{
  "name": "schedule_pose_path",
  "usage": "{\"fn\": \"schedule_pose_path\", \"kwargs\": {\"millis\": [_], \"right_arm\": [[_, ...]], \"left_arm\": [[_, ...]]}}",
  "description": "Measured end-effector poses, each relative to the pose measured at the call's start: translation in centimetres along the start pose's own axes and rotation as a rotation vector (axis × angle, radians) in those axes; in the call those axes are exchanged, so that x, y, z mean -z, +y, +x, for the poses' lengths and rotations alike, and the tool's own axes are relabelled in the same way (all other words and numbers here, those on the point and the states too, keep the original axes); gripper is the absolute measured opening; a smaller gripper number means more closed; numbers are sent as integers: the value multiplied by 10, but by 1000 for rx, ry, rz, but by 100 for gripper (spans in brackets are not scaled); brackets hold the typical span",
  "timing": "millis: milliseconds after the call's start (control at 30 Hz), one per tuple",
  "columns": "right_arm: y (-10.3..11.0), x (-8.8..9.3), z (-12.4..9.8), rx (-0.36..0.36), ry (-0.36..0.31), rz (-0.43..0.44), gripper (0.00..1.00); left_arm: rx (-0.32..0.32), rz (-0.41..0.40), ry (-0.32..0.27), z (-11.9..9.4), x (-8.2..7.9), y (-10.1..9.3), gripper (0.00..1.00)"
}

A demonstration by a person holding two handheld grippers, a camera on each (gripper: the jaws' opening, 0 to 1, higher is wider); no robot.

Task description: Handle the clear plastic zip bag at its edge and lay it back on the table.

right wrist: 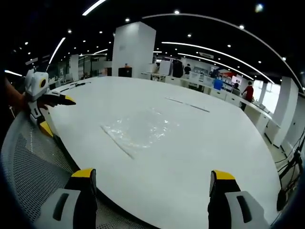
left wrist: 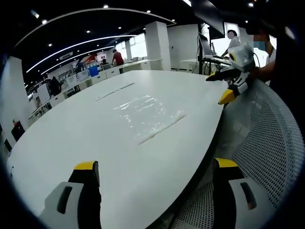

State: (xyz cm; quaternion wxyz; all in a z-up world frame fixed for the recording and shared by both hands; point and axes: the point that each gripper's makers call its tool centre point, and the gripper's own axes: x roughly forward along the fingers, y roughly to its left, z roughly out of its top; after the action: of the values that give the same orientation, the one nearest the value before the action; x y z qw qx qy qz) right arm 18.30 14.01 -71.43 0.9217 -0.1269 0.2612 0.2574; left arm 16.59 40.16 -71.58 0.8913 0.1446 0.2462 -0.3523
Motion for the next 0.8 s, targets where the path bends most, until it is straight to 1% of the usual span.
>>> {"fn": "schedule_pose_path", "kwargs": {"millis": [167,533,800], "right_arm": [[0,-2,0,0,-4,3,100],[1,-1,0,-5,-3,0,100],[2,-4,-1,5,-5,-1,100]], "left_arm": [[2,-2,2,0,2,0,99],[-7,-1,-2,0,-1,1,99],[-15,-4,-9,-1,-2,2,99]]}}
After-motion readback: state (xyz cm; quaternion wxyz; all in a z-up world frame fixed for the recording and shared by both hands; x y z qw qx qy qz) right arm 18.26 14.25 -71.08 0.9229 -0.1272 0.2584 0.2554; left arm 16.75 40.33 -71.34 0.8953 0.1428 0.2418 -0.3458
